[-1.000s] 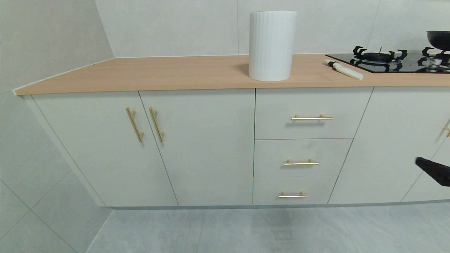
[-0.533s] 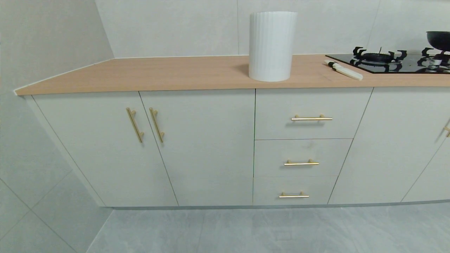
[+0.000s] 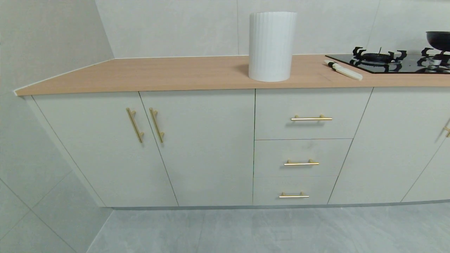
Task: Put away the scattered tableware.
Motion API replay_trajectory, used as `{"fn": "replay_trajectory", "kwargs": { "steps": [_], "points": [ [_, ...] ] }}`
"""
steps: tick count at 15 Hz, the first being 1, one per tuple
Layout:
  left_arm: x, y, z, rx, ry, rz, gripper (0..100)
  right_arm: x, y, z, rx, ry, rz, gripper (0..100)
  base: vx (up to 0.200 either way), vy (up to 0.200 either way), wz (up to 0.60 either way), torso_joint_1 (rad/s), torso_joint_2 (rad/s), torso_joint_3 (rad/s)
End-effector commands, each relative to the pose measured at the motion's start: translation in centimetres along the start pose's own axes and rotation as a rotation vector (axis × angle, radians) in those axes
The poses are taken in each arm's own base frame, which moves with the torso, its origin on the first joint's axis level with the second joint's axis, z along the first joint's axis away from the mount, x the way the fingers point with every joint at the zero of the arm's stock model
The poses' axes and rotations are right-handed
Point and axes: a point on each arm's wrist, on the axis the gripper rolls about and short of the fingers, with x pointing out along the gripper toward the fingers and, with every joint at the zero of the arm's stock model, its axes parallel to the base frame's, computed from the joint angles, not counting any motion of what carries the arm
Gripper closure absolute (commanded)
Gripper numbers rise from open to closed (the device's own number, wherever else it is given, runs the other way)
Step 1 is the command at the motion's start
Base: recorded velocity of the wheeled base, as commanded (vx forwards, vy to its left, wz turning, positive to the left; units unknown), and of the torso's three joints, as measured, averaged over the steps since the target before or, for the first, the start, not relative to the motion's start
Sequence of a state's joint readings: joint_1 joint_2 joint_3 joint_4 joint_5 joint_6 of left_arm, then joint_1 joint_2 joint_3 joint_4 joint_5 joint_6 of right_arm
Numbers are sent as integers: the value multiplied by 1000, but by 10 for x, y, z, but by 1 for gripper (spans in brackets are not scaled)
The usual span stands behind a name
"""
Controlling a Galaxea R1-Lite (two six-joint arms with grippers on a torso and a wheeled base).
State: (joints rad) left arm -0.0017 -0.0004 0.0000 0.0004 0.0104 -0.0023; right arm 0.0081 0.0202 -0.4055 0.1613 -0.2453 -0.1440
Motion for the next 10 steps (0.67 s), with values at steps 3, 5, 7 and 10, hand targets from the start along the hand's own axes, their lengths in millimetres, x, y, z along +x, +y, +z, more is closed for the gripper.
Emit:
{"fn": "replay_trajectory", "kwargs": {
  "steps": [3,5,7,10],
  "points": [
    [0,0,0,-1,0,0,0,13,16,-55,41,147,202,0,0,0,0,0,0,0],
    [0,0,0,-1,0,0,0,22,23,-82,62,127,240,0,0,0,0,0,0,0],
    [0,0,0,-1,0,0,0,22,24,-88,72,145,260,0,0,0,0,0,0,0],
    [0,0,0,-1,0,0,0,21,25,-94,93,206,285,0,0,0,0,0,0,0]
  ]
}}
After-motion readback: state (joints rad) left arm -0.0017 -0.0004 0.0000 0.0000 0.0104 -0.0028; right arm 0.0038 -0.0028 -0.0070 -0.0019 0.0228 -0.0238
